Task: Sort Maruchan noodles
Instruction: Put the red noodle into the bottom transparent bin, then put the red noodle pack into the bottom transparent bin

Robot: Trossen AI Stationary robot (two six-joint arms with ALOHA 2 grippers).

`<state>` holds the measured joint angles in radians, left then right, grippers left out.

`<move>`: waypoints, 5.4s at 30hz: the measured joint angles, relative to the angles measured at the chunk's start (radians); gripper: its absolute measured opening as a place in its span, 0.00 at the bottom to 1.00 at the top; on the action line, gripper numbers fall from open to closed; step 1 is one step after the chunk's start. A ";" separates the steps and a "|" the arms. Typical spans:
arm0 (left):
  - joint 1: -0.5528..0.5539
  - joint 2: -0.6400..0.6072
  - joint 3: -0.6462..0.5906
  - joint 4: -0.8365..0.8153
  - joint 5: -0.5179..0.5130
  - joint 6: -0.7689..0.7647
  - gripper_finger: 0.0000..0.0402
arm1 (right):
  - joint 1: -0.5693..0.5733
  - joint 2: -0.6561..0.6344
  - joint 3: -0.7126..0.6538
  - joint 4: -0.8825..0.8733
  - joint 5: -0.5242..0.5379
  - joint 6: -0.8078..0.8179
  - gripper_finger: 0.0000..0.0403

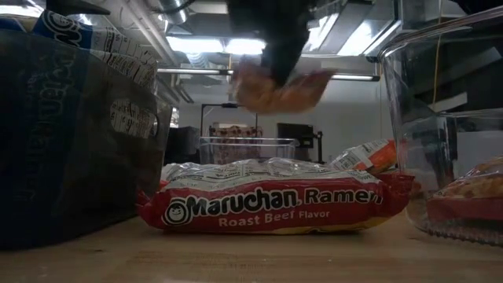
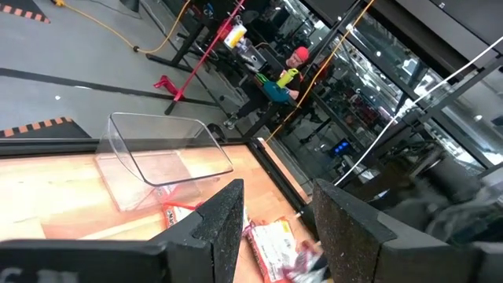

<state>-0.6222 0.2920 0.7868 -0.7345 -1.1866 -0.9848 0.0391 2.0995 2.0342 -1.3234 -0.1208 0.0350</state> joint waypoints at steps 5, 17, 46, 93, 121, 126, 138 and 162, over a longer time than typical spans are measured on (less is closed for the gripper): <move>0.000 0.000 0.000 -0.007 0.031 0.000 0.37 | 0.040 -0.002 0.147 -0.253 0.009 -0.014 0.00; 0.000 0.000 0.000 -0.045 0.028 0.001 0.37 | 0.395 -0.137 0.143 -0.246 0.056 0.156 0.00; 0.000 0.000 0.000 -0.051 -0.023 0.000 0.37 | 0.603 -0.129 -0.357 0.033 0.030 -0.019 0.09; 0.000 0.000 0.000 -0.088 -0.026 -0.008 0.37 | 0.496 -0.319 -0.679 0.117 -0.019 0.315 0.11; 0.000 0.000 0.000 -0.092 0.106 -0.055 0.37 | 0.212 -0.385 -0.668 0.817 0.045 0.333 0.69; 0.000 0.000 0.000 -0.096 0.150 -0.052 0.37 | 0.224 -0.267 -0.526 0.750 0.013 0.303 0.70; 0.000 0.000 0.000 -0.103 0.157 -0.060 0.37 | 0.331 -0.041 -0.223 0.486 0.182 0.269 0.70; 0.000 0.000 0.000 -0.156 0.160 -0.058 0.37 | 0.484 0.177 -0.221 0.570 0.301 0.384 0.70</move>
<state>-0.6223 0.2924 0.7867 -0.8903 -1.0262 -1.0424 0.5228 2.2763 1.8133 -0.7532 0.1805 0.4186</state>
